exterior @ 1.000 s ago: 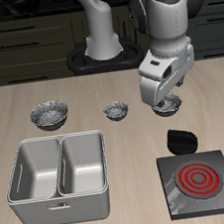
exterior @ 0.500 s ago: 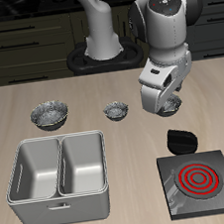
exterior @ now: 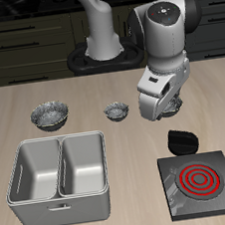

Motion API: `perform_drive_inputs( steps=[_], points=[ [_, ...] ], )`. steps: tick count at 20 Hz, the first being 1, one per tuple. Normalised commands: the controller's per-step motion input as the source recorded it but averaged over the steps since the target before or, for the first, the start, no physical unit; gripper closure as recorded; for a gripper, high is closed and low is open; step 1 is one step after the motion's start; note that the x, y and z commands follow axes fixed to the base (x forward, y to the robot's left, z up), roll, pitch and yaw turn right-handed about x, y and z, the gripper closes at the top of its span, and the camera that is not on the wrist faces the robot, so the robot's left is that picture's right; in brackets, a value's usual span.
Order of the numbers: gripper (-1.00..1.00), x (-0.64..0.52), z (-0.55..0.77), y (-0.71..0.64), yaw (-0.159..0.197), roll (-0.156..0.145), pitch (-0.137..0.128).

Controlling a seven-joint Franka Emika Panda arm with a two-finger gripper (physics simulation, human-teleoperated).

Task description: Turn off the flat stove

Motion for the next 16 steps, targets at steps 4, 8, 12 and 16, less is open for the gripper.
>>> perform_drive_inputs(
  steps=[4, 8, 12, 16],
  points=[
    [-1.00, 0.01, -0.13, 0.01, -0.001, 0.001, 0.003],
    [-1.00, 0.07, -0.28, 0.07, 0.060, -0.038, 0.011],
    [-1.00, 0.09, -0.15, 0.15, 0.037, -0.026, 0.008],
    [-1.00, 0.01, -0.11, 0.19, 0.041, -0.005, 0.005]
  ],
)
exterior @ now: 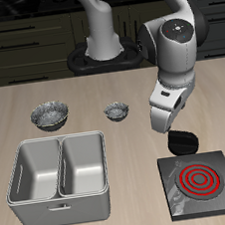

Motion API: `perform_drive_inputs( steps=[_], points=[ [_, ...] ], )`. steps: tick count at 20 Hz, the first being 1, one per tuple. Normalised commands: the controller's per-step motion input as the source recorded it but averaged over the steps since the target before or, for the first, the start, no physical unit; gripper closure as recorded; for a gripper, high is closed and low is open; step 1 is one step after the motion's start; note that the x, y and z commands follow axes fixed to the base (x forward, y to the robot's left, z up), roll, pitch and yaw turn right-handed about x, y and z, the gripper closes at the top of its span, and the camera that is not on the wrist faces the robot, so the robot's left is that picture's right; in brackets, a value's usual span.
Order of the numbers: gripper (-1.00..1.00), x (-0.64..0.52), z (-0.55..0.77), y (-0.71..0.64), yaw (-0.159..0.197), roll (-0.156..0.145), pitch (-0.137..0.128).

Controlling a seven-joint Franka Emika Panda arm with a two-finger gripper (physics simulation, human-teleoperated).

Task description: Turn off the flat stove

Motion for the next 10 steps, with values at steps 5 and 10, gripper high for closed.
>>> perform_drive_inputs(
  steps=[5, 10],
  points=[
    [-1.00, 0.05, -0.10, 0.15, 0.040, -0.003, 0.007],
    [-1.00, 0.03, -0.18, 0.03, 0.046, -0.035, 0.028]
  ],
)
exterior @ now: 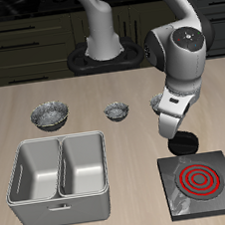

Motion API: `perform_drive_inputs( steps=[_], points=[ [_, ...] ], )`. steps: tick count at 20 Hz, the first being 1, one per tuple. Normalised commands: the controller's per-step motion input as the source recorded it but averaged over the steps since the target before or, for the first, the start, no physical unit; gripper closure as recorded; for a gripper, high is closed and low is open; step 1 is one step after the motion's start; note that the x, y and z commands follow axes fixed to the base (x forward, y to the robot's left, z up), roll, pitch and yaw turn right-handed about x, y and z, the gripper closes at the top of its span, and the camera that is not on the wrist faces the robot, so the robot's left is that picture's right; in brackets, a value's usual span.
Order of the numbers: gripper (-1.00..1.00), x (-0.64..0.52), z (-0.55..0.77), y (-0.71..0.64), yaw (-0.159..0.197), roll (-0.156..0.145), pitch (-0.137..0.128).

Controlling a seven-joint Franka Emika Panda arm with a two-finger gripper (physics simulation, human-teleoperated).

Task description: Turn off the flat stove

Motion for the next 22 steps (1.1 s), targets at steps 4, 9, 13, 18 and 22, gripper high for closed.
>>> perform_drive_inputs(
  steps=[4, 9, 13, 18, 22],
  points=[
    [-1.00, -0.03, -0.11, 0.00, 0.034, -0.042, 0.020],
    [-1.00, -0.07, -0.05, 0.02, -0.001, -0.037, 0.008],
    [-1.00, -0.09, -0.02, 0.09, 0.033, 0.002, 0.000],
    [-1.00, -0.01, 0.02, 0.06, 0.012, 0.006, -0.008],
    [-1.00, -0.04, -0.07, 0.08, 0.008, 0.003, 0.009]
  ],
)
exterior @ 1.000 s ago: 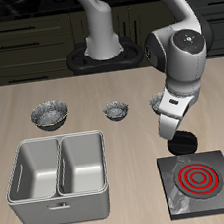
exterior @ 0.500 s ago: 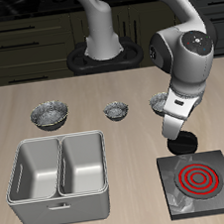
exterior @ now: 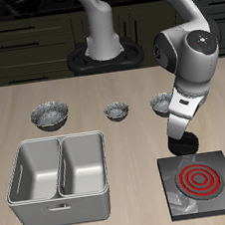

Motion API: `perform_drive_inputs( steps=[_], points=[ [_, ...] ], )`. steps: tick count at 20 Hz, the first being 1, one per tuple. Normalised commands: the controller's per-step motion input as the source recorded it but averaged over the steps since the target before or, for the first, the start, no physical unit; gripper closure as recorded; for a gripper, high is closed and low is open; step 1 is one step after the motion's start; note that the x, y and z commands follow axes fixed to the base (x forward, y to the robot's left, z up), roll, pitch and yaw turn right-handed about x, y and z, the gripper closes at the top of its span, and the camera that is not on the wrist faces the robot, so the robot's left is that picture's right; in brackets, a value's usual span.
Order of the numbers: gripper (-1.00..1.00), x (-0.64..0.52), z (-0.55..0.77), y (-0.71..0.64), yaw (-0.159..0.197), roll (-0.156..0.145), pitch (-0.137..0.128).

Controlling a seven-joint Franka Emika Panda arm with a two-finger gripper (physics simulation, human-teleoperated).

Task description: Turn off the flat stove

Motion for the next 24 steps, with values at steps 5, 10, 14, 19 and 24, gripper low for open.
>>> perform_drive_inputs(
  steps=[5, 10, 14, 19, 24],
  points=[
    [-1.00, -0.10, -0.18, 0.07, 0.029, -0.008, -0.002],
    [-1.00, -0.10, -0.13, 0.02, 0.007, -0.004, 0.009],
    [-1.00, -0.12, -0.21, -0.07, 0.009, -0.013, 0.025],
    [-1.00, -0.08, -0.17, -0.14, 0.020, -0.006, 0.026],
    [-1.00, 0.01, -0.11, -0.17, 0.001, -0.021, 0.028]
  ],
)
